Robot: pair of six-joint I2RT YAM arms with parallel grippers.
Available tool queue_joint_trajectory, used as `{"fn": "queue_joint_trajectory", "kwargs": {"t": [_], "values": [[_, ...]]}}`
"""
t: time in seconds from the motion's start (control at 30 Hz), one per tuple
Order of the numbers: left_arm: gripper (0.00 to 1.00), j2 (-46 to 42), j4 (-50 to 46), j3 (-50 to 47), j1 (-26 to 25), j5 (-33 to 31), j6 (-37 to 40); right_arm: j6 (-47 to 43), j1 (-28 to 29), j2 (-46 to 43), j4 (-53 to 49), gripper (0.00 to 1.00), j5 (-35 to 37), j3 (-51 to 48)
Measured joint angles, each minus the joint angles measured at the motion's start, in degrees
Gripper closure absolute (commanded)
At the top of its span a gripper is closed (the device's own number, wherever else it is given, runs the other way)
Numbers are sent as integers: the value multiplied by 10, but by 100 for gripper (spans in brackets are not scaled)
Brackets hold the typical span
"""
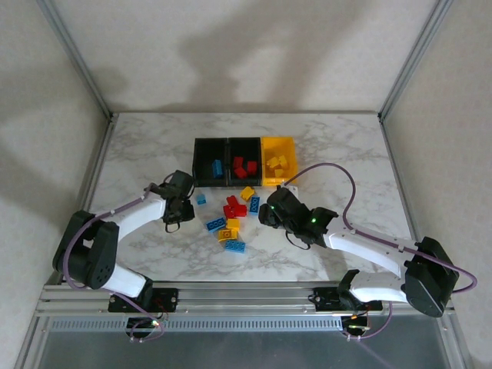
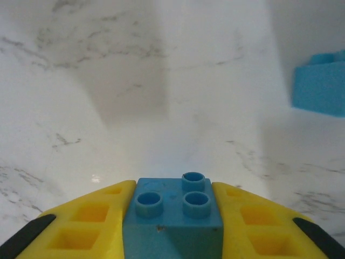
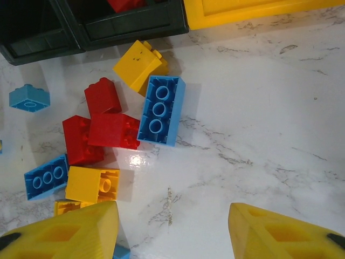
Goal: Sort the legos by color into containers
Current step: Pick up the lego from the middle-left of the table, then place the lego in the container.
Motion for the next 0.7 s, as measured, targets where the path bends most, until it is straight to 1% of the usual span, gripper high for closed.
{"fn": "queue_joint_trajectory", "kwargs": {"t": [0.13,0.33,0.5,0.7], "values": [[73,-6,-10,44,-11,7,-1,0,0,0,0,44,0,0],[72,11,-17,152,-38,15,-1,-2,0,-2,2,44,-3,0],[73,77,-15,232,-45,15,-1,-16,3,-17,37,44,-18,0],[73,169,-19,310,-45,6,0,-40,25,-7,71,44,-31,6]]}}
